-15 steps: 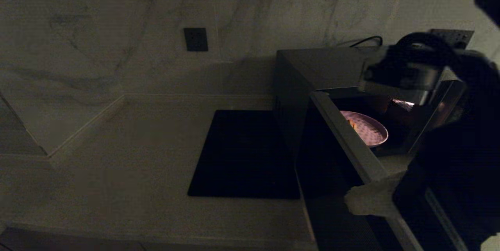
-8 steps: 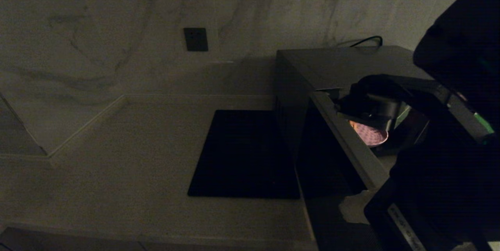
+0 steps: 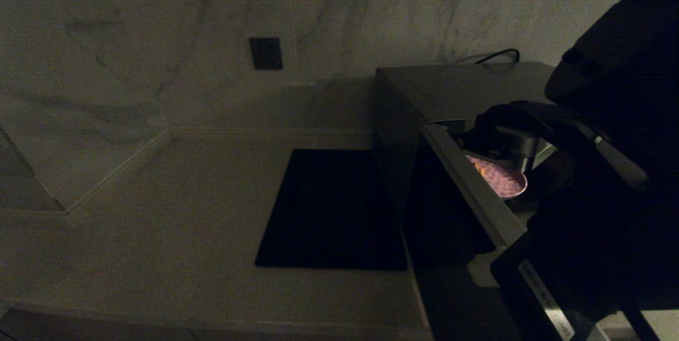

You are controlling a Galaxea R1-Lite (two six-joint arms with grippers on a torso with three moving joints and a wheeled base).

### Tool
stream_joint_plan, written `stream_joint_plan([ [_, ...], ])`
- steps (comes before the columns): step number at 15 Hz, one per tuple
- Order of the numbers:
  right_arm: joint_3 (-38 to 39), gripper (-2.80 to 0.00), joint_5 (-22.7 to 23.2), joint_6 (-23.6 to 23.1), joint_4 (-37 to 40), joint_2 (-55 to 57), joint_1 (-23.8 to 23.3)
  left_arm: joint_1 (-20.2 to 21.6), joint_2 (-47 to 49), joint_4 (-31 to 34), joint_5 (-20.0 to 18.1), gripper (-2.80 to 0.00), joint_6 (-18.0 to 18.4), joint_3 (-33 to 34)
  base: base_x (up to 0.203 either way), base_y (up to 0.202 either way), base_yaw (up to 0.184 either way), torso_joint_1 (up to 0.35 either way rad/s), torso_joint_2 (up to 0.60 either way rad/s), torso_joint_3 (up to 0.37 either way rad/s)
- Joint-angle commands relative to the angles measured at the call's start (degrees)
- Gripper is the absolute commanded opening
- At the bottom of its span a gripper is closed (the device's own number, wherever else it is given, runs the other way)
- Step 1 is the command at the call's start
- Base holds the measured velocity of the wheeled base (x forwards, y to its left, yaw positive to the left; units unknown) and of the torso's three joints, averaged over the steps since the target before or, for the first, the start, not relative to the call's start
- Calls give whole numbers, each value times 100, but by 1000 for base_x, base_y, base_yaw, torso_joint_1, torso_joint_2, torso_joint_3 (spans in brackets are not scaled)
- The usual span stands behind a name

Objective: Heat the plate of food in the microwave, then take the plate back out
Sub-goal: Close the microwave oven

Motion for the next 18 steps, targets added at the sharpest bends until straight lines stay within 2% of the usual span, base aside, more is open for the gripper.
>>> stream_joint_plan([
  [1, 36, -280, -16, 11, 33, -35, -108, 0, -9, -5, 3, -280, -1, 0, 0, 0, 0, 0, 0, 0],
  [6, 133, -280, -172, 19, 41, -113, -406, 0, -9, -5, 3, -280, -1, -6, 0, 0, 0, 0, 0, 0],
  [12, 418, -280, -145, -77, -177, -250, -1649, 0, -9, -5, 3, -280, -1, 0, 0, 0, 0, 0, 0, 0],
  [18, 542, -280, -128, -230, -468, -344, -2372, 0, -9, -5, 3, -280, -1, 0, 0, 0, 0, 0, 0, 0],
])
